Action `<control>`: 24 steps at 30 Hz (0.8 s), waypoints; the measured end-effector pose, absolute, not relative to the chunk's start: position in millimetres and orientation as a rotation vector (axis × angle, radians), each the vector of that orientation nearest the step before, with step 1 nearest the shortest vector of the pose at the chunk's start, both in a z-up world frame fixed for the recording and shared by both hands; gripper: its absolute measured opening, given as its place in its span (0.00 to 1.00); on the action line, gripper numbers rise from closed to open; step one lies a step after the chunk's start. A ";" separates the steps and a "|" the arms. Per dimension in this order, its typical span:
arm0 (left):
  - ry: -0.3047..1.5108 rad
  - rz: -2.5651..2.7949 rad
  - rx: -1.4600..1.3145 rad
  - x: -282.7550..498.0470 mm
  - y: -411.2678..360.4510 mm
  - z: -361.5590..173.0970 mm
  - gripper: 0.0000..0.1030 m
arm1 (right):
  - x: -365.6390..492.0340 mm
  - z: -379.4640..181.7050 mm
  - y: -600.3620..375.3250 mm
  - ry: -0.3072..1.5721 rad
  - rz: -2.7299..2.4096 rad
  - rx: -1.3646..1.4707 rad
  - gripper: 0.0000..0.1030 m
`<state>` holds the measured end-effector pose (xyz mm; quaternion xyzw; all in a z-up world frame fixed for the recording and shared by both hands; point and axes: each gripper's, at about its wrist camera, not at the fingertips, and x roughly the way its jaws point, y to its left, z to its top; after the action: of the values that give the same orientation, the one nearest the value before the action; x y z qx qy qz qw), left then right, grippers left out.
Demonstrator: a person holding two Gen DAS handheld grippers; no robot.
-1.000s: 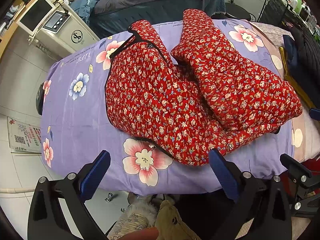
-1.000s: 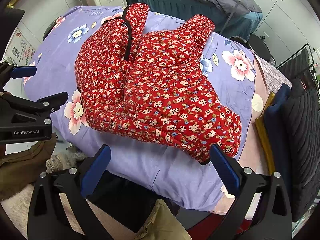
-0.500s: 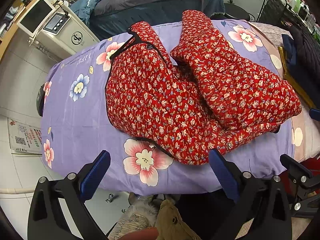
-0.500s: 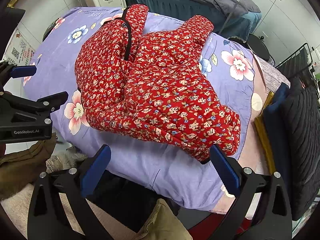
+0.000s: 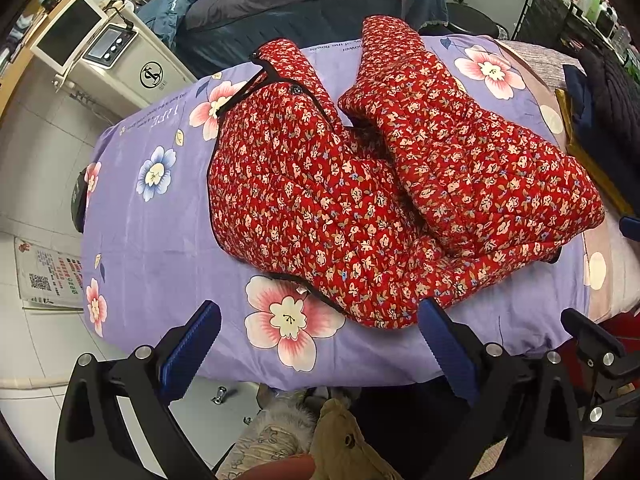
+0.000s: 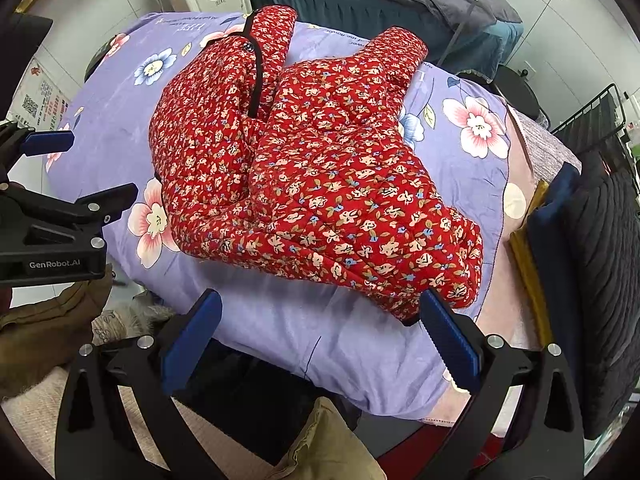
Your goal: Fold large clothes
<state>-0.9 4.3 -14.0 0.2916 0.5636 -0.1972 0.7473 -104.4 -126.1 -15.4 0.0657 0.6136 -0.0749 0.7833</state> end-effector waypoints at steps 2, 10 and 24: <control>1.247 -0.441 0.633 1.2 3.8 -16.6 0.94 | -103.5 -14.9 -129.0 1.317 -0.170 0.155 0.95; 1.375 -0.459 0.615 10.3 7.7 -51.5 0.94 | -111.7 -11.8 -183.0 1.217 -0.295 0.390 0.95; 1.378 -0.437 0.469 83.5 22.1 -56.5 0.94 | -148.9 -70.3 -258.9 1.195 -0.424 0.876 0.95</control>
<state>83.5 22.1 -56.5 0.2124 0.6247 -0.1982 0.7248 -148.9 -258.9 -70.3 0.3960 0.5401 -0.1914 0.7175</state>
